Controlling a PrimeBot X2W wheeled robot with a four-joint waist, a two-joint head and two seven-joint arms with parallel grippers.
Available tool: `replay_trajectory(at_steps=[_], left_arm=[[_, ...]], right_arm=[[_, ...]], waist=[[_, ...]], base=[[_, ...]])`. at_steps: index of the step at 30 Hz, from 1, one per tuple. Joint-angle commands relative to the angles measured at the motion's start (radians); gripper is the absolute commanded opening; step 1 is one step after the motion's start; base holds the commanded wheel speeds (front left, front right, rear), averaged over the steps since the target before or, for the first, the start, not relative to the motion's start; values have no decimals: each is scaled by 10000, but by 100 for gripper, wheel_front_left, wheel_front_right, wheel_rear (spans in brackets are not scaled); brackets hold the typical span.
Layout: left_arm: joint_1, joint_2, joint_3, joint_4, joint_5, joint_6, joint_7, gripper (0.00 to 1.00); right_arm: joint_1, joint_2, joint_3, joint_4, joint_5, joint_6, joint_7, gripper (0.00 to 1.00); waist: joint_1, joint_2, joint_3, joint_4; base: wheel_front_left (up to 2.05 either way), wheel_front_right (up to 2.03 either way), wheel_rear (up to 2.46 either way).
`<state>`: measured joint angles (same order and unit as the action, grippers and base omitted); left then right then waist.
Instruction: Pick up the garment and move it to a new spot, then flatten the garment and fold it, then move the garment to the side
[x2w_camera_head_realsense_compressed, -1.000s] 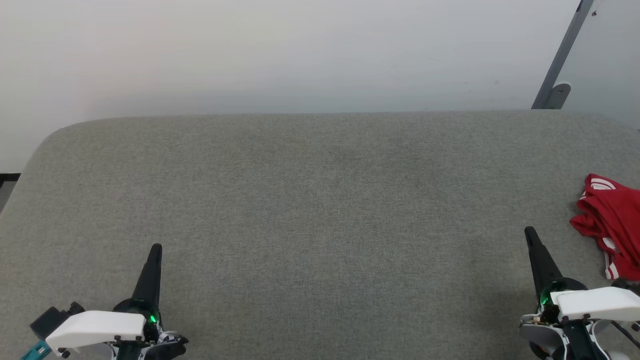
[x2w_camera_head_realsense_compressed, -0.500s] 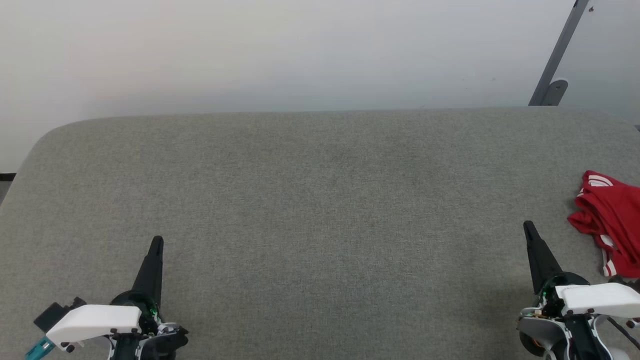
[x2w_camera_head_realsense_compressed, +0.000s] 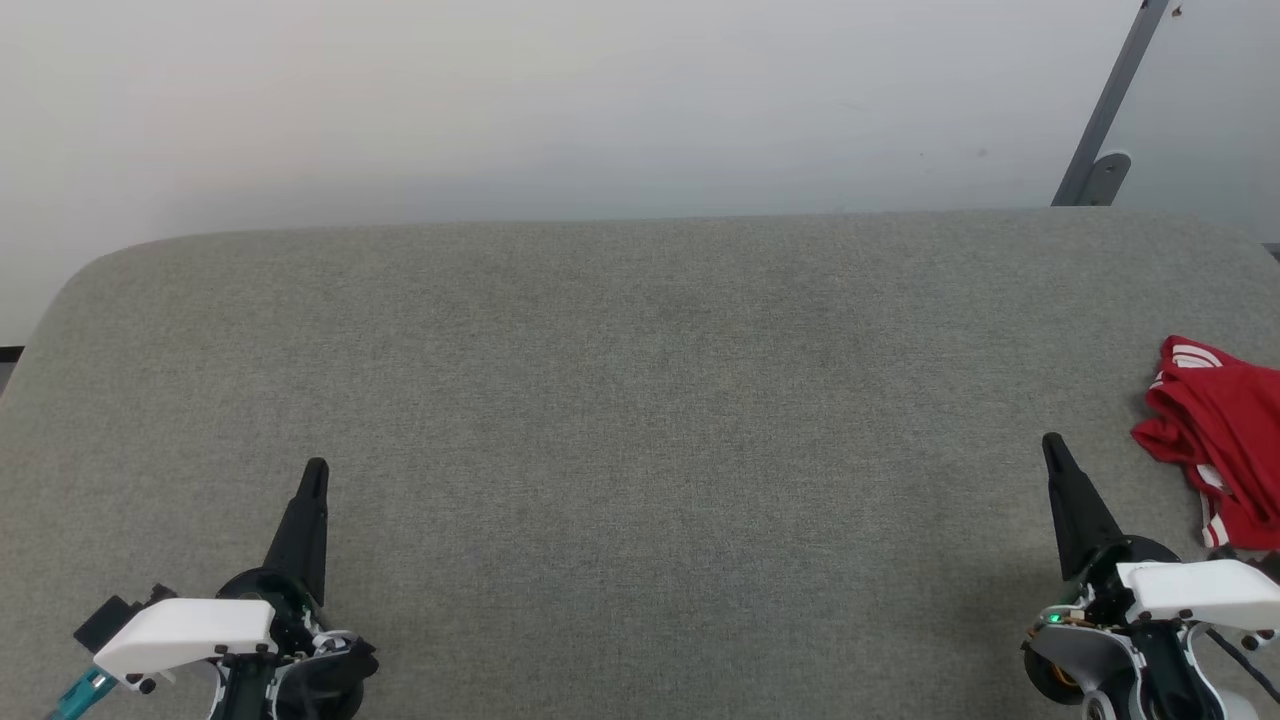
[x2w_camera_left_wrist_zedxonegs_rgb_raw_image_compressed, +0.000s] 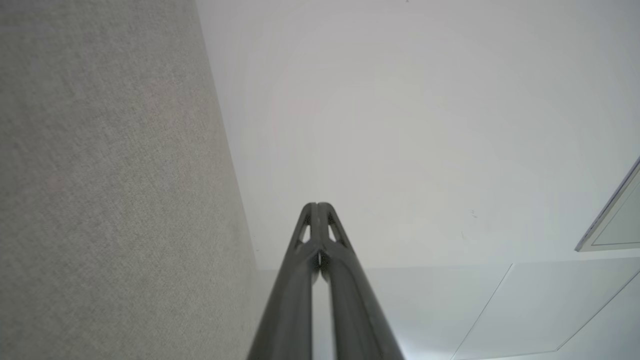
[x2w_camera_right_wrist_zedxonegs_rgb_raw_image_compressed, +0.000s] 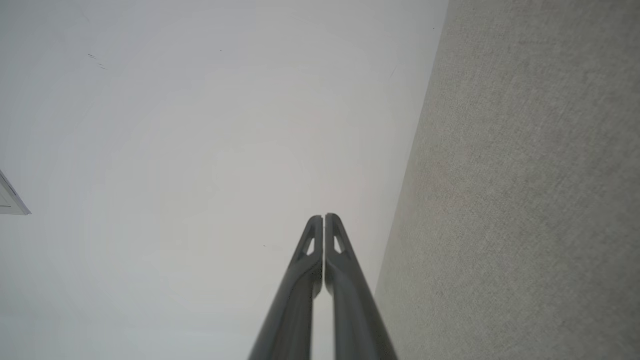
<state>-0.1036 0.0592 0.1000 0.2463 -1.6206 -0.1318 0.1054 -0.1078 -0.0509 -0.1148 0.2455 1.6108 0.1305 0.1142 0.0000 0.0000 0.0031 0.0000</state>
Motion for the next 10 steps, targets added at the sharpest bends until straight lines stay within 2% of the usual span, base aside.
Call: replay_trajectory(at_steps=[1,10], left_arm=[[-112,-12,44,-1,-51,22,4,0],[-114,-26,62,-1,-28,22,26,0]], right_arm=[[-40,15,15,12,36,2,17,0],[-40,14,13,6,37,2,16,0]], waist=[[0,0,0,0],[0,0,0,0]], base=[[0,0,0],[0,0,0]])
